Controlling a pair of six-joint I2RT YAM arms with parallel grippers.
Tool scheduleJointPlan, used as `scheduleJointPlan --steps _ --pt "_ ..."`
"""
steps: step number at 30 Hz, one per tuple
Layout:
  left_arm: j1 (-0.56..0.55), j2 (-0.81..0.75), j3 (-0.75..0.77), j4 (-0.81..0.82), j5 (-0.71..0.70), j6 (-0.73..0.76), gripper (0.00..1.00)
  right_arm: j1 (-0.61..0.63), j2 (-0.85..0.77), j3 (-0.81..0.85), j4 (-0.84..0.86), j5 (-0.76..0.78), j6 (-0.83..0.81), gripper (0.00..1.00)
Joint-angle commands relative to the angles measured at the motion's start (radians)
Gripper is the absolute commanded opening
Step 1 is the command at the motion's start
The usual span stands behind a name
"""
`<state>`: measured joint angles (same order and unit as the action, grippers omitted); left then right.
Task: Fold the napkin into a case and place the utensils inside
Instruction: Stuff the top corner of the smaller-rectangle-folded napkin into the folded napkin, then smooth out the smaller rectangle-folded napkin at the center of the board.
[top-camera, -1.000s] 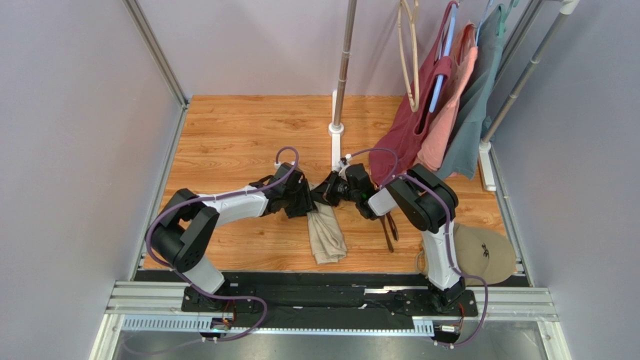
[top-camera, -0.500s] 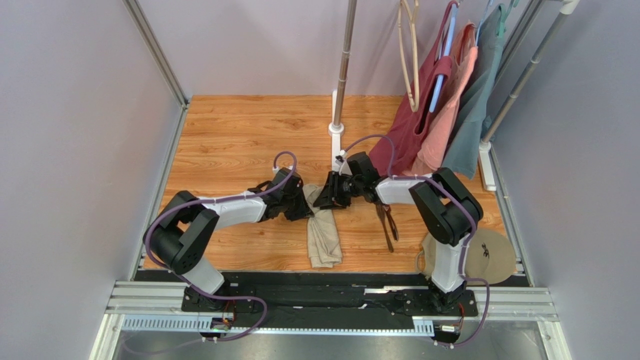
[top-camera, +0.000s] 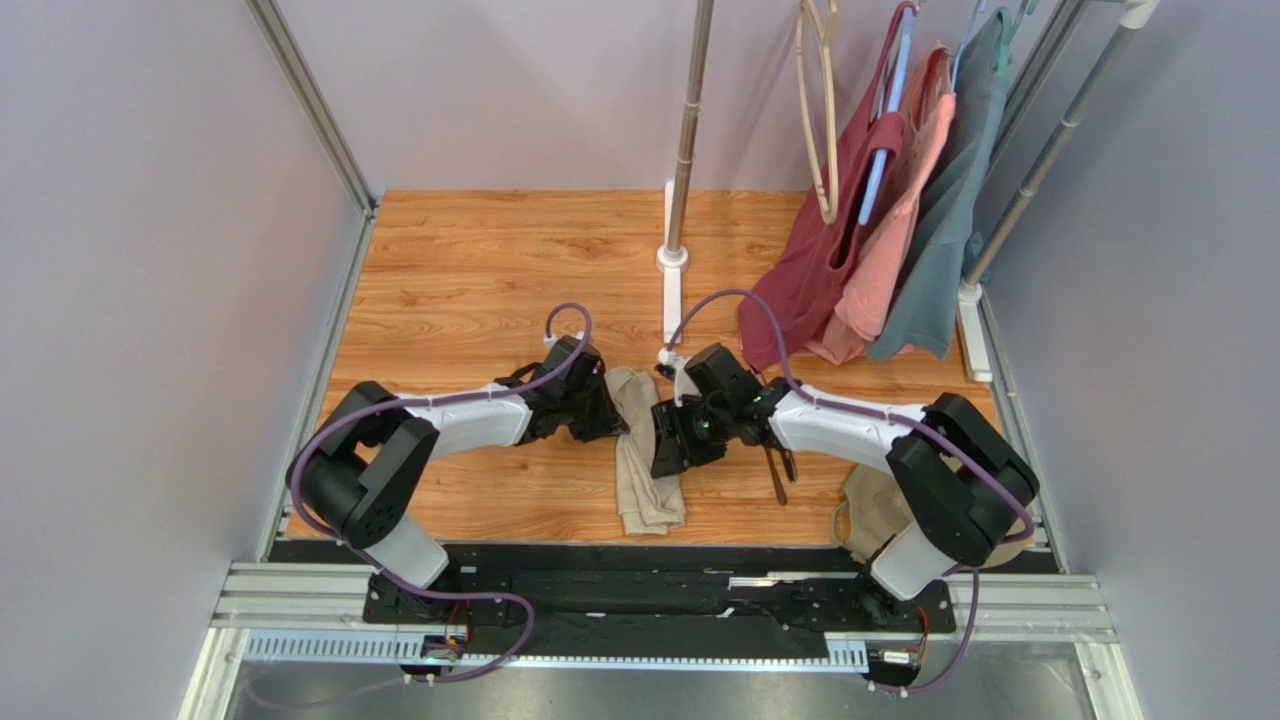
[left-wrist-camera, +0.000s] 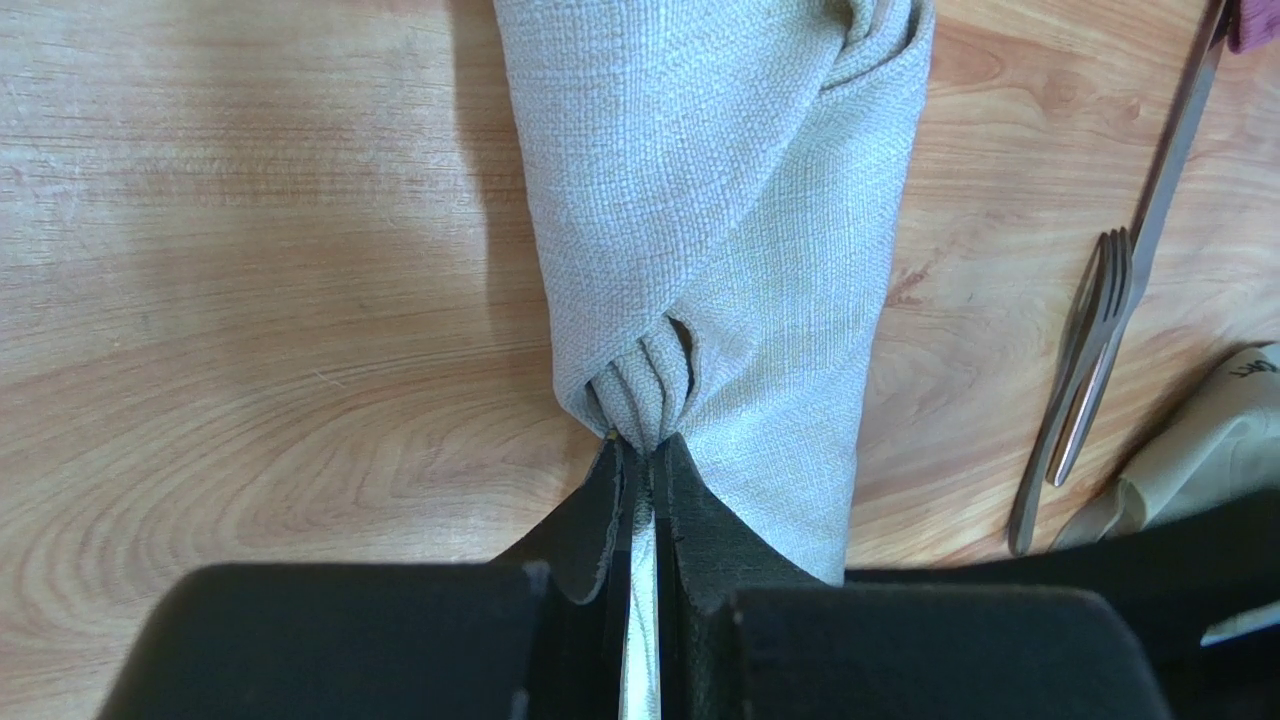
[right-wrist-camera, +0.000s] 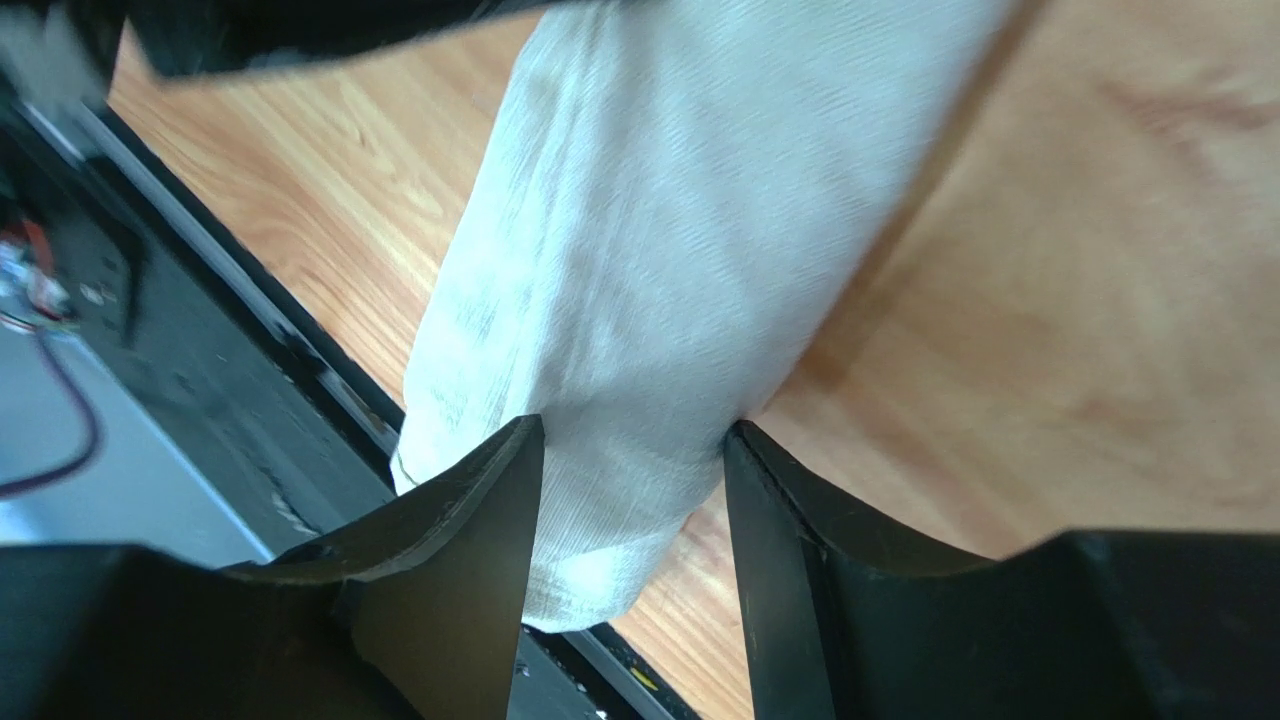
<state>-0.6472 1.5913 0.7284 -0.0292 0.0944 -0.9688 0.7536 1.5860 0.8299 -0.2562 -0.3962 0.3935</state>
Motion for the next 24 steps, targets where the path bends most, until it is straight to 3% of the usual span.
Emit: scheduleJointPlan --steps 1,8,24 --pt "-0.002 0.016 -0.008 0.023 0.005 -0.021 0.0 0.096 -0.061 0.043 -0.104 0.192 -0.074 0.52" --pt "0.009 0.055 0.014 0.023 0.03 -0.038 0.0 0.265 -0.067 0.169 -0.265 0.476 -0.139 0.56" --pt "0.02 0.055 0.034 0.018 0.048 -0.044 0.0 0.365 0.106 0.253 -0.29 0.562 -0.162 0.6"
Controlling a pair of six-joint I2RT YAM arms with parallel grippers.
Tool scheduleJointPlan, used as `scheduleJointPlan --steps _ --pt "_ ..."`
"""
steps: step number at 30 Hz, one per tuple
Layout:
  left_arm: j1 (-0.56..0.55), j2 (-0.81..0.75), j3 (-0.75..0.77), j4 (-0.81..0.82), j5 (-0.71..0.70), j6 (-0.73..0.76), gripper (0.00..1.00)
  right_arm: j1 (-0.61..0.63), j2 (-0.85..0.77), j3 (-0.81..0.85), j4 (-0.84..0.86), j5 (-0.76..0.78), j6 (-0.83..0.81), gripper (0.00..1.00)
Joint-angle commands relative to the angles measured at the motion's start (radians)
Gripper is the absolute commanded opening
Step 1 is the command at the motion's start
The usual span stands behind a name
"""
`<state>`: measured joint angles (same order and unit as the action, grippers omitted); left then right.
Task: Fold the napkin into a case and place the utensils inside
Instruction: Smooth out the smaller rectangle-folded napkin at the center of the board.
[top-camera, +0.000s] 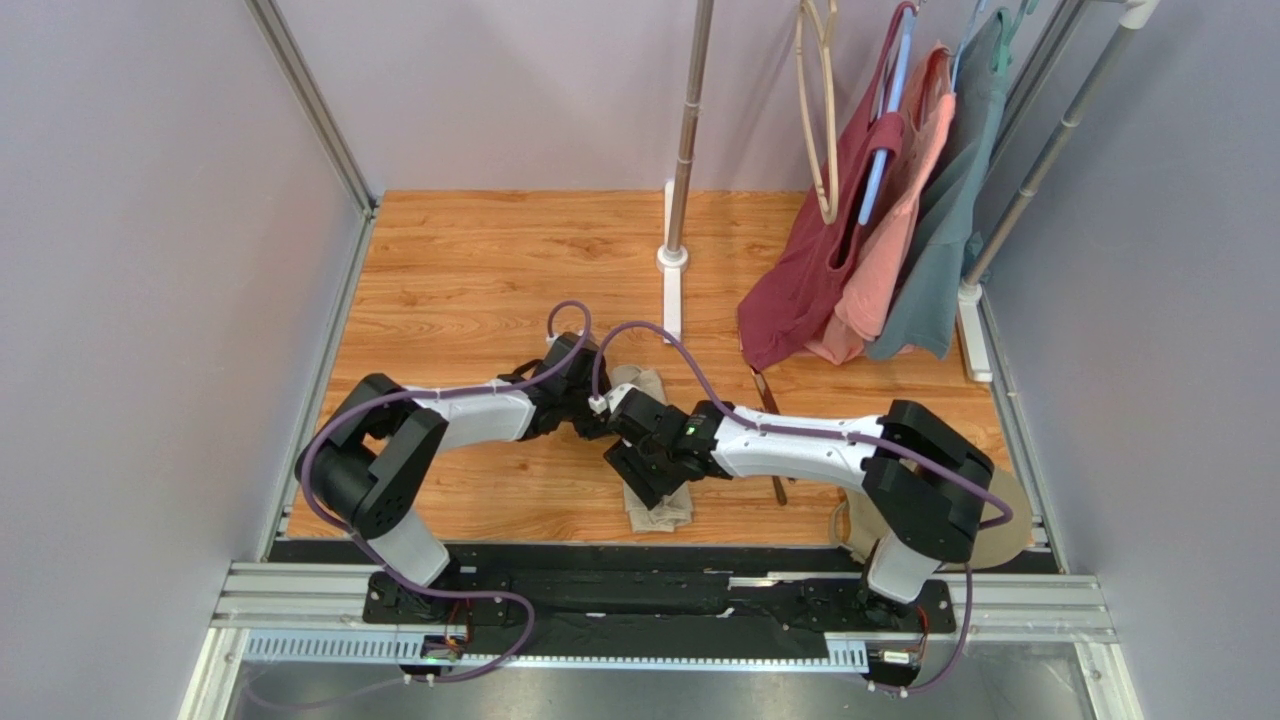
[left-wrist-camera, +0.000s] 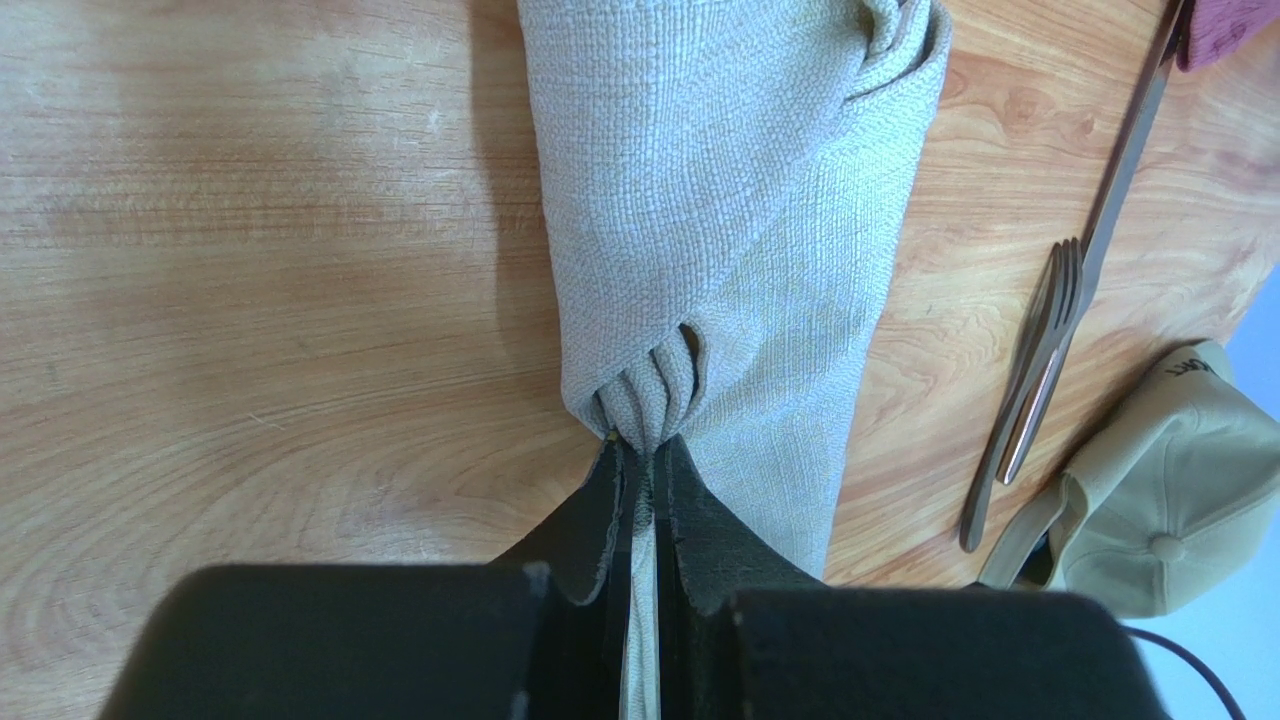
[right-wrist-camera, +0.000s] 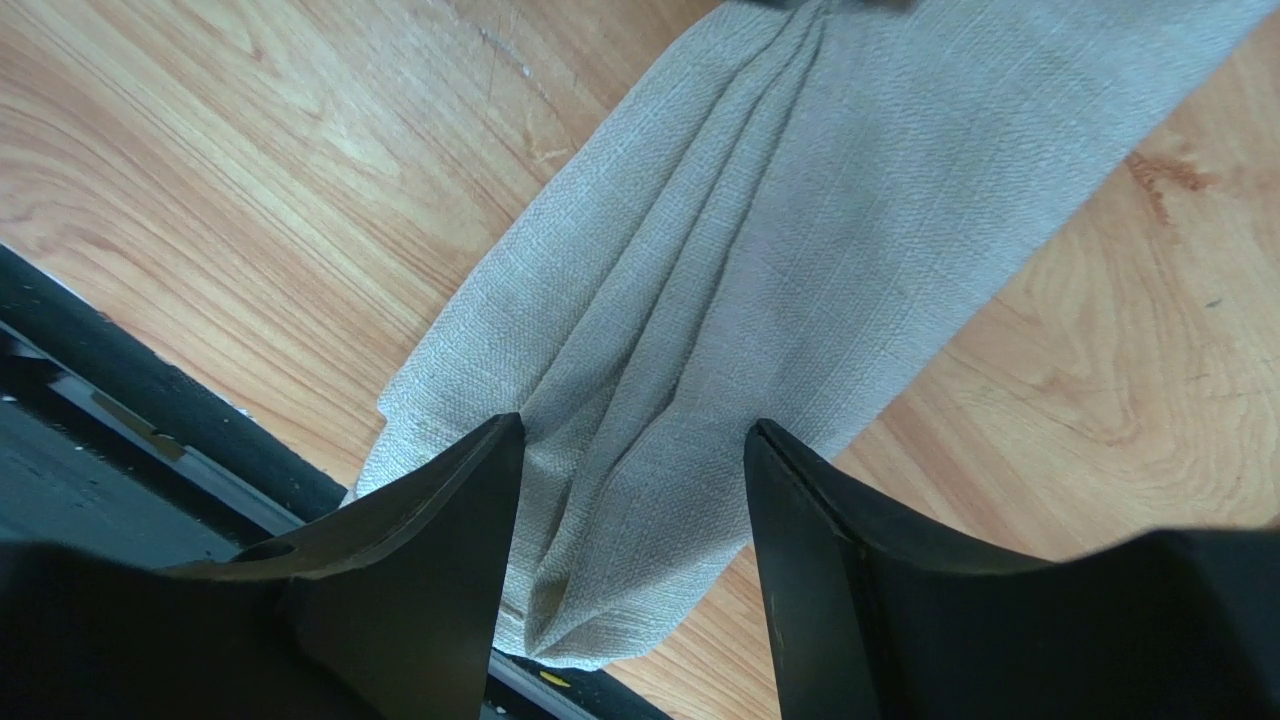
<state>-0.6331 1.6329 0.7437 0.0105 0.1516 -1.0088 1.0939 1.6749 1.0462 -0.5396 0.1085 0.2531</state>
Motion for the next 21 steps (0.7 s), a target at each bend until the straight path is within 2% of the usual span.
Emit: scheduleJointPlan --steps 1,4,6,7,9,10,13,16,18,20,21 --pt "0.007 0.013 0.017 -0.023 -0.009 -0.004 0.0 0.026 0.019 0.035 -0.003 0.062 -0.02 0.6" --pt "0.012 0.012 0.013 -0.02 0.0 -0.005 0.01 0.04 0.042 0.041 -0.011 0.085 -0.018 0.59" --pt "0.013 0.007 0.011 -0.017 0.003 -0.004 0.06 0.043 0.06 0.044 -0.016 0.105 -0.014 0.56" --pt "0.013 0.002 0.005 -0.015 0.005 -0.004 0.18 0.043 0.06 0.043 -0.013 0.108 -0.014 0.5" --pt "0.015 -0.014 -0.004 -0.017 0.003 0.004 0.3 0.041 0.051 0.035 -0.008 0.109 -0.011 0.42" --pt "0.018 -0.021 -0.012 -0.02 0.008 0.015 0.39 0.043 0.046 0.032 -0.005 0.117 -0.008 0.33" --pt "0.019 -0.07 -0.042 -0.044 0.011 0.029 0.49 0.04 0.028 0.026 0.001 0.134 -0.008 0.26" --pt "0.021 -0.136 -0.079 -0.087 0.009 0.041 0.63 0.037 0.016 0.029 0.009 0.112 -0.009 0.12" --pt "0.021 -0.203 -0.127 -0.11 0.011 0.045 0.61 0.034 0.006 0.028 0.013 0.096 -0.006 0.04" --pt "0.019 -0.263 -0.164 -0.113 0.043 0.038 0.54 0.024 -0.01 0.023 0.018 0.077 -0.005 0.0" --pt "0.019 -0.278 -0.208 -0.094 0.057 0.029 0.47 0.021 -0.017 0.02 0.023 0.066 -0.006 0.0"
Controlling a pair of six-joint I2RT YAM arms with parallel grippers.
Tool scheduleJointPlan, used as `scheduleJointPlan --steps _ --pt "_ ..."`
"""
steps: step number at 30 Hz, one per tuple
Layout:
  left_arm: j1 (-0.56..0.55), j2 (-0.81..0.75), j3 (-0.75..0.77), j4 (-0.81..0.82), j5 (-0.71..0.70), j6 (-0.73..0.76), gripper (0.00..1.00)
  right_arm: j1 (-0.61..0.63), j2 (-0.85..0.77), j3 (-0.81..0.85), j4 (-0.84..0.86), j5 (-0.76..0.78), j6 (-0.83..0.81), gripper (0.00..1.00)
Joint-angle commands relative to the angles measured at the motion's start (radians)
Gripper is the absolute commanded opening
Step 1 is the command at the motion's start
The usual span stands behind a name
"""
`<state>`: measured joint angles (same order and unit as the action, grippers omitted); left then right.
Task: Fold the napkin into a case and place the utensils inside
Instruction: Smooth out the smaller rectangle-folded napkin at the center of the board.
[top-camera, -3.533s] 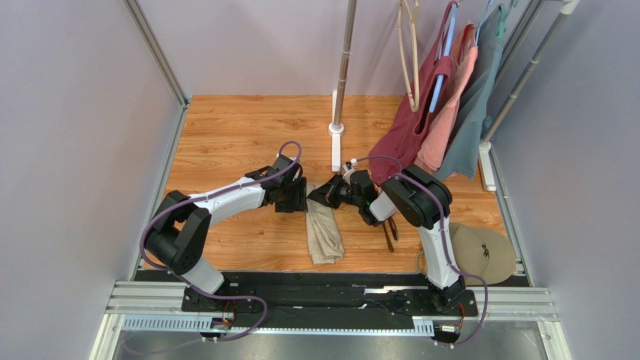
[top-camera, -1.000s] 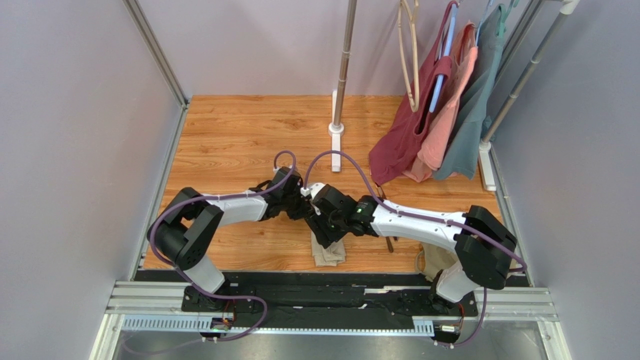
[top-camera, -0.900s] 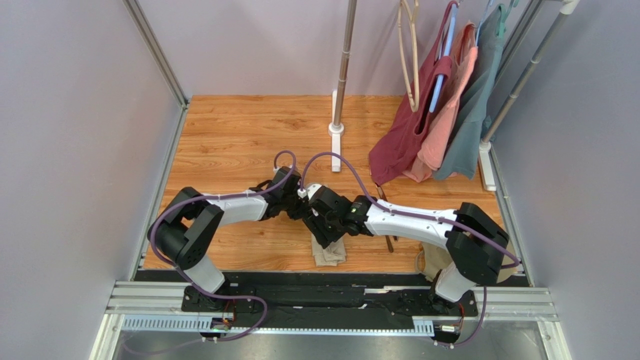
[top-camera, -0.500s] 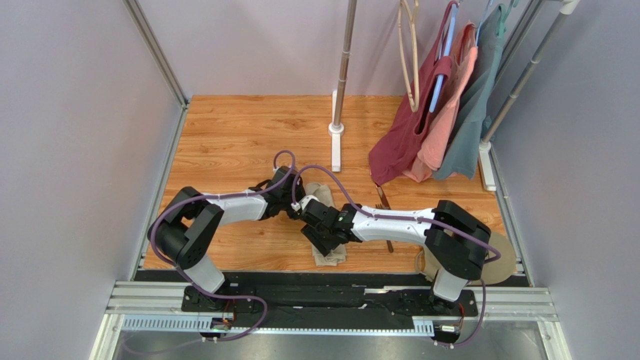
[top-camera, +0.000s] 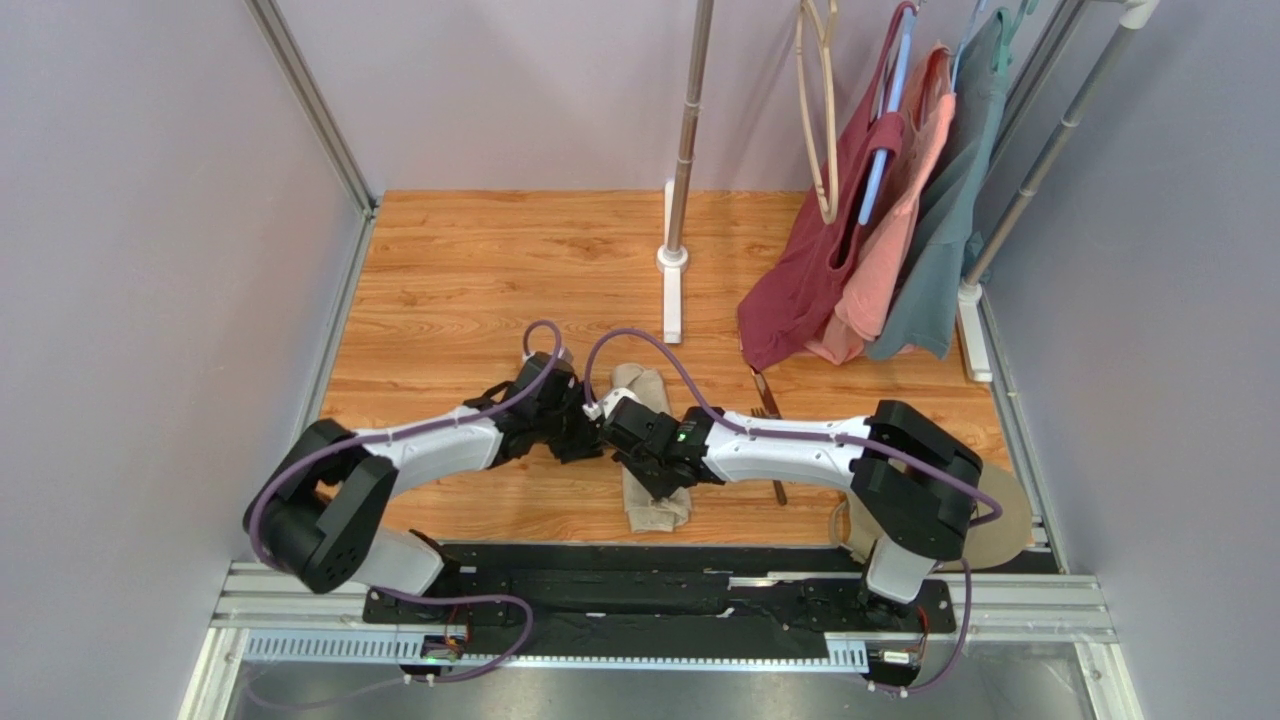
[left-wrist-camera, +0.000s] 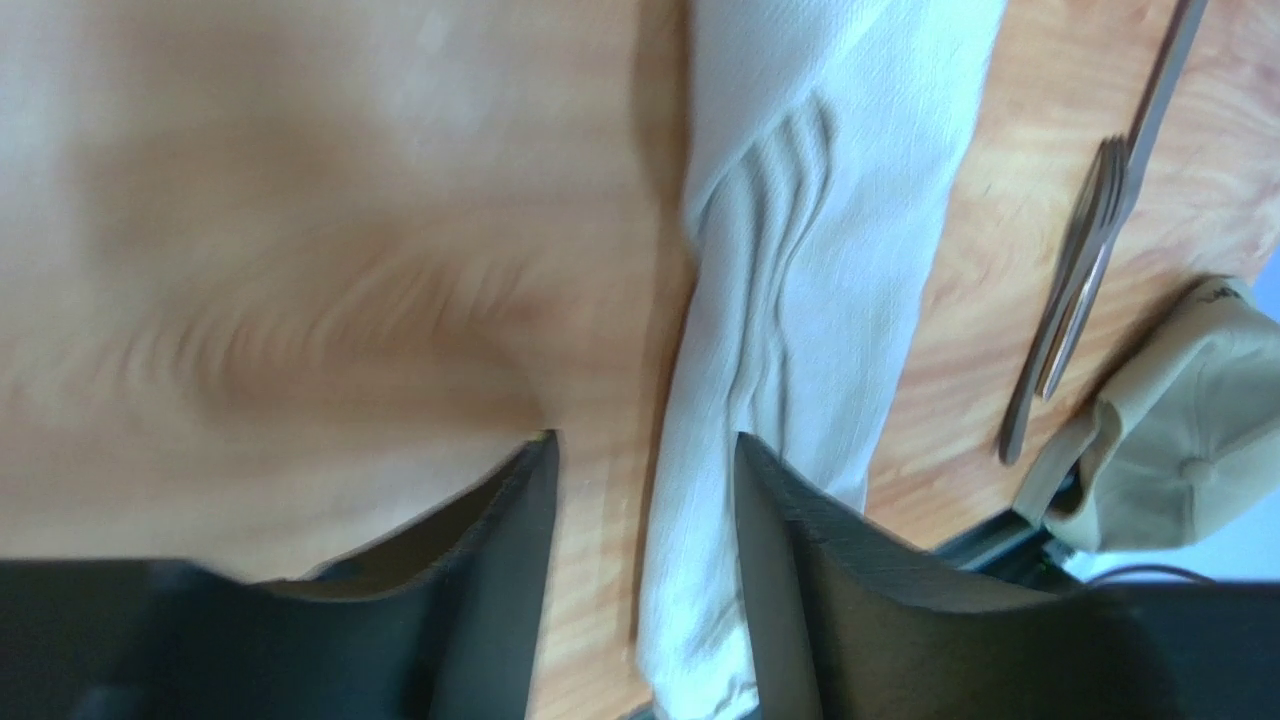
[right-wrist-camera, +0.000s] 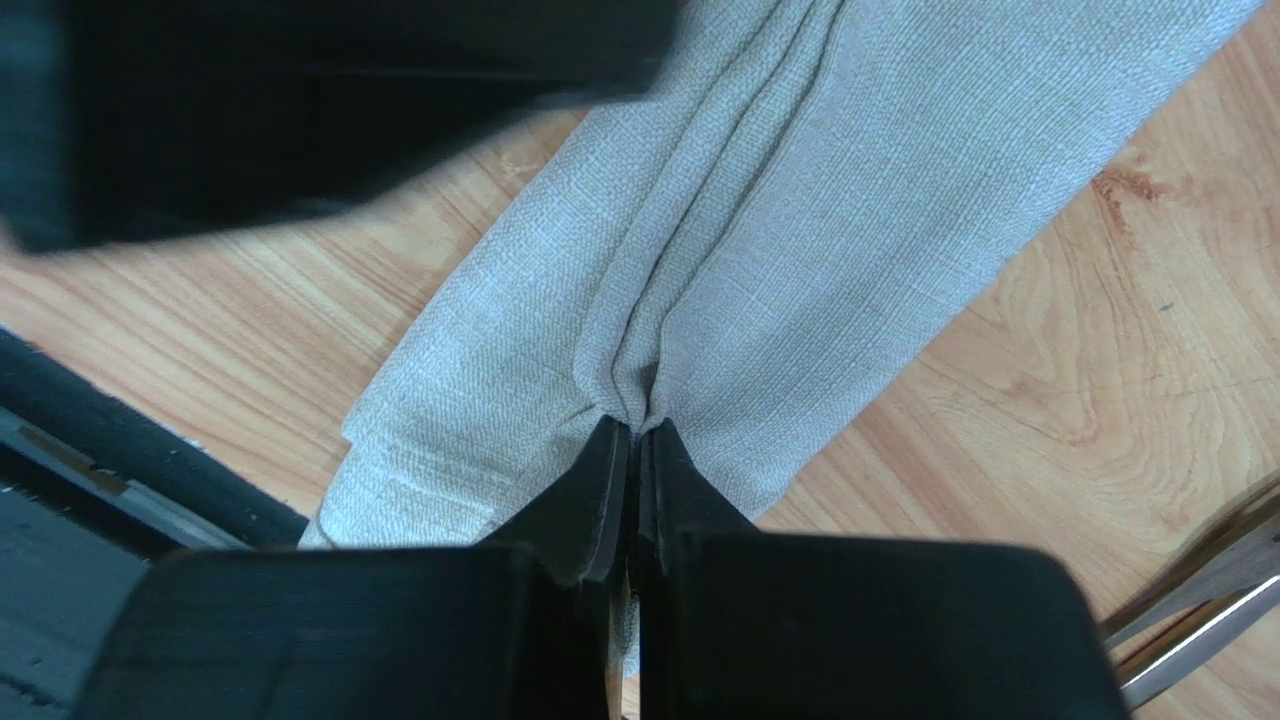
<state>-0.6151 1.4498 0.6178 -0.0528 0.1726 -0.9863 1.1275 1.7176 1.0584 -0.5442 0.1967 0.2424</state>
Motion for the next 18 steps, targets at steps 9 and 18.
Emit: scheduleJointPlan --steps 9,18 --pt "-0.075 0.004 -0.182 0.261 0.174 -0.117 0.19 -0.047 -0.095 0.011 0.044 -0.125 0.04 0.0" --pt "-0.103 -0.003 -0.188 0.242 0.11 -0.156 0.1 -0.052 -0.104 0.048 0.041 -0.236 0.119 0.0"
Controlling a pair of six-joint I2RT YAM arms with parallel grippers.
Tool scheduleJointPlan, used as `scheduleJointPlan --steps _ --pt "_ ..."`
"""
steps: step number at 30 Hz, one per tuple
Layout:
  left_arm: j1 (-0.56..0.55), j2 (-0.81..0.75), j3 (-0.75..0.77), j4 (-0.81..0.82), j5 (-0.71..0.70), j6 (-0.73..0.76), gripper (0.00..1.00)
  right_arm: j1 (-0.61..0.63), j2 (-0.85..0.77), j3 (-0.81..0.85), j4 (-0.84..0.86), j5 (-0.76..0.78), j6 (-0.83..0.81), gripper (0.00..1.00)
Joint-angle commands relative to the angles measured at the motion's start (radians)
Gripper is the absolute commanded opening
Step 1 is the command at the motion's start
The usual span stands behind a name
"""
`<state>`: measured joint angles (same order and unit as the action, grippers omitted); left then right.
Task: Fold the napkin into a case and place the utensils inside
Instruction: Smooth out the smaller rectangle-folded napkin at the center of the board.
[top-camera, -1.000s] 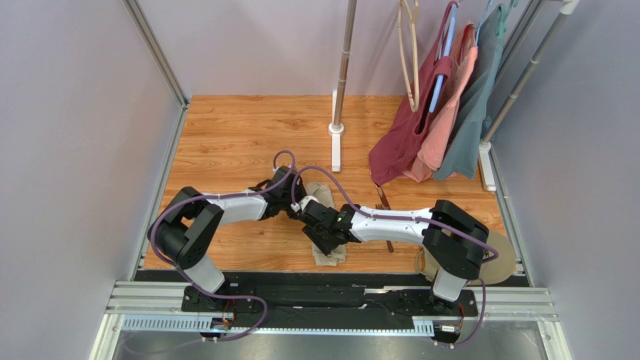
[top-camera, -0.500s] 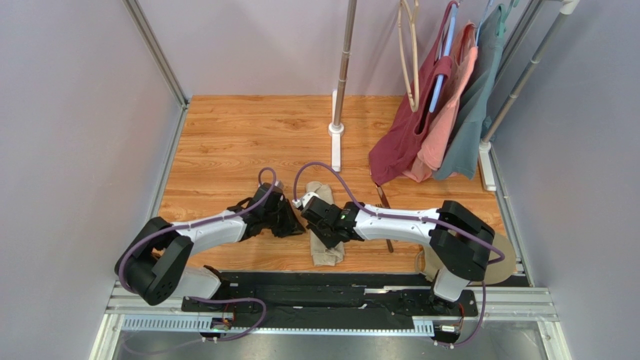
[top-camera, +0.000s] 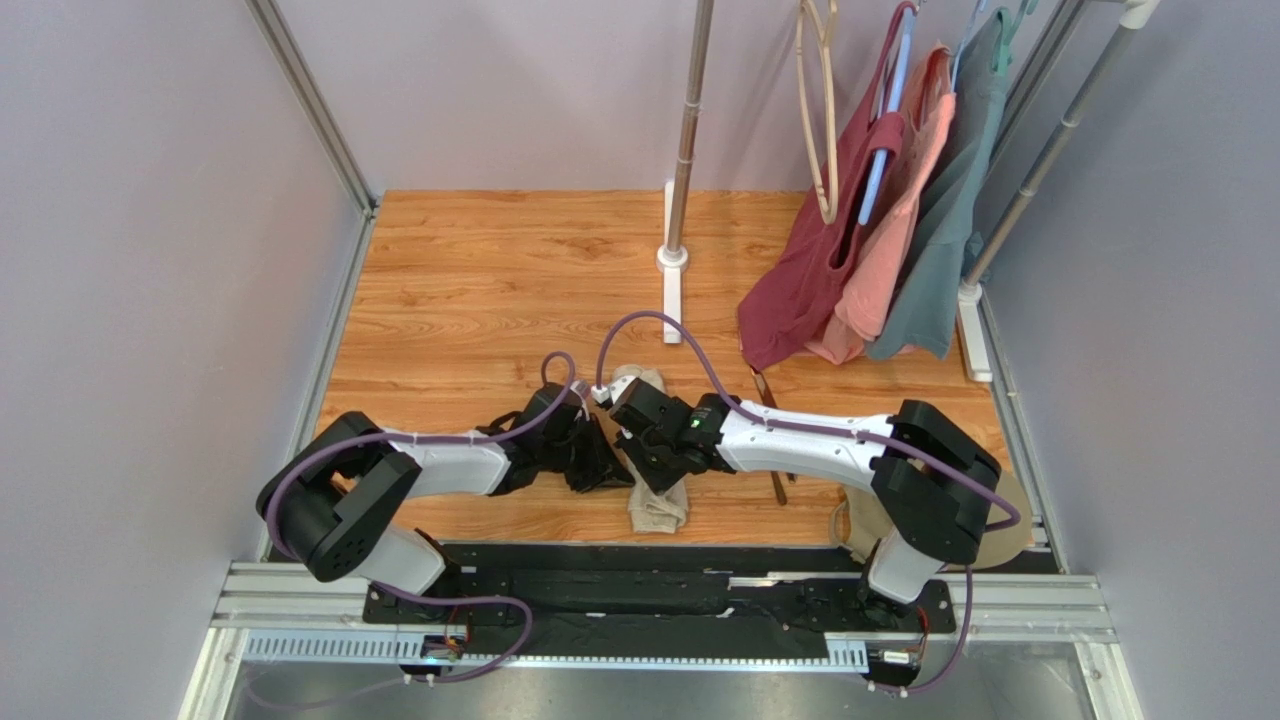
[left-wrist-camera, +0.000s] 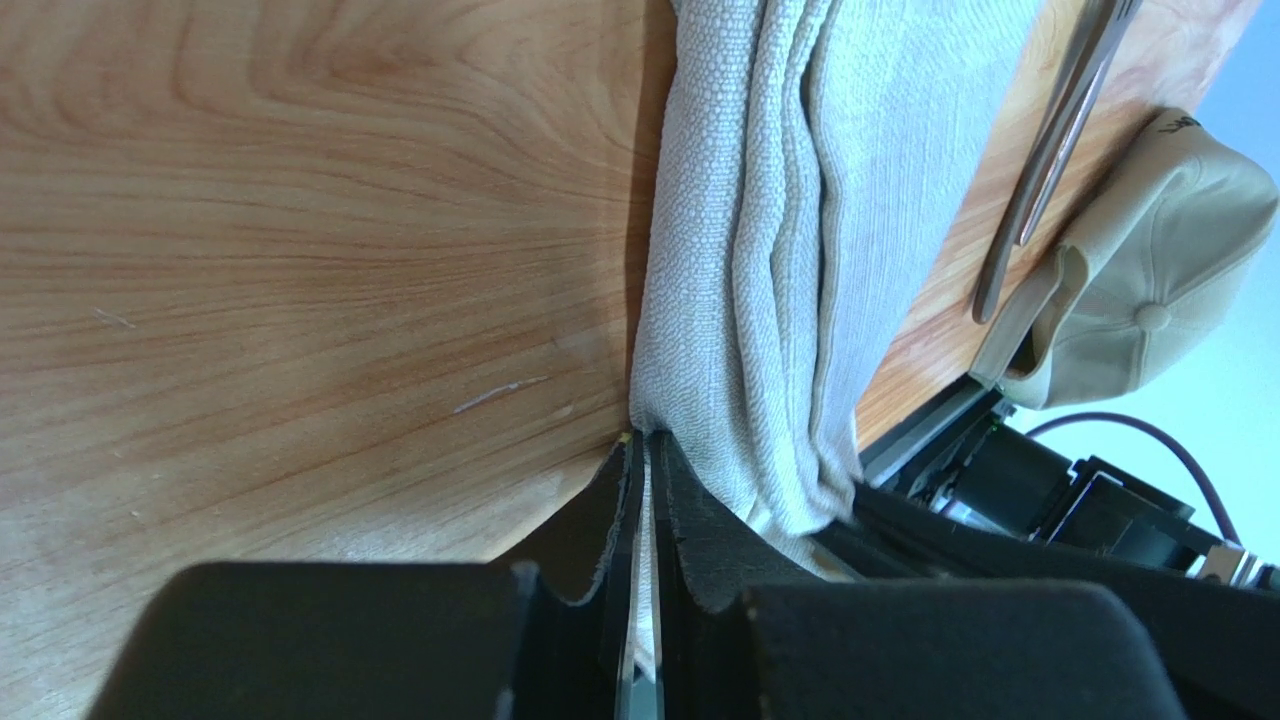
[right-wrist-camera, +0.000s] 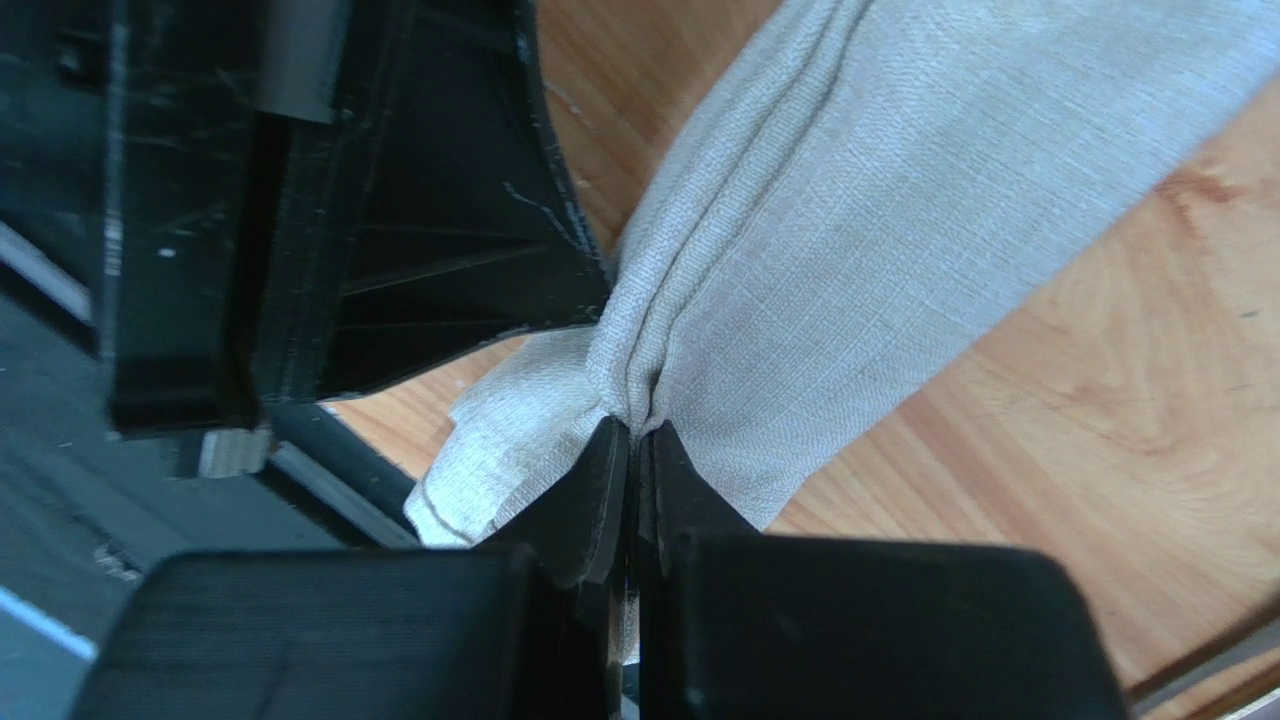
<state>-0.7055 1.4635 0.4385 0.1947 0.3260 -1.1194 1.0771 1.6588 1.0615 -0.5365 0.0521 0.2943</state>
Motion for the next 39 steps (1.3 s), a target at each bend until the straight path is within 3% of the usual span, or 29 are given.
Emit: scheduleJointPlan --steps 1,11,21,22,26,29,34,39 --pt "-0.014 -0.017 -0.007 -0.009 -0.044 -0.025 0.09 -0.002 -0.045 0.042 0.036 -0.112 0.083 0.0" --pt "-0.032 -0.04 -0.014 -0.028 -0.064 -0.04 0.05 -0.068 -0.1 -0.012 0.065 -0.149 0.212 0.0" --pt "-0.048 -0.1 -0.032 -0.061 -0.097 -0.049 0.07 -0.08 0.039 -0.072 0.245 -0.195 0.312 0.0" --pt "-0.048 -0.113 -0.034 -0.093 -0.107 -0.046 0.1 -0.086 0.041 -0.077 0.25 -0.214 0.315 0.03" --pt "-0.048 -0.212 -0.046 -0.182 -0.153 -0.02 0.29 -0.121 -0.002 -0.156 0.363 -0.34 0.35 0.36" --pt "-0.049 -0.304 -0.026 -0.293 -0.2 0.022 0.34 -0.155 -0.051 -0.204 0.414 -0.46 0.341 0.48" --pt "-0.039 -0.442 0.025 -0.423 -0.26 0.09 0.33 -0.227 -0.125 -0.251 0.487 -0.69 0.344 0.54" --pt "0.027 -0.444 0.045 -0.321 -0.141 0.132 0.22 -0.29 -0.178 -0.239 0.489 -0.807 0.318 0.56"
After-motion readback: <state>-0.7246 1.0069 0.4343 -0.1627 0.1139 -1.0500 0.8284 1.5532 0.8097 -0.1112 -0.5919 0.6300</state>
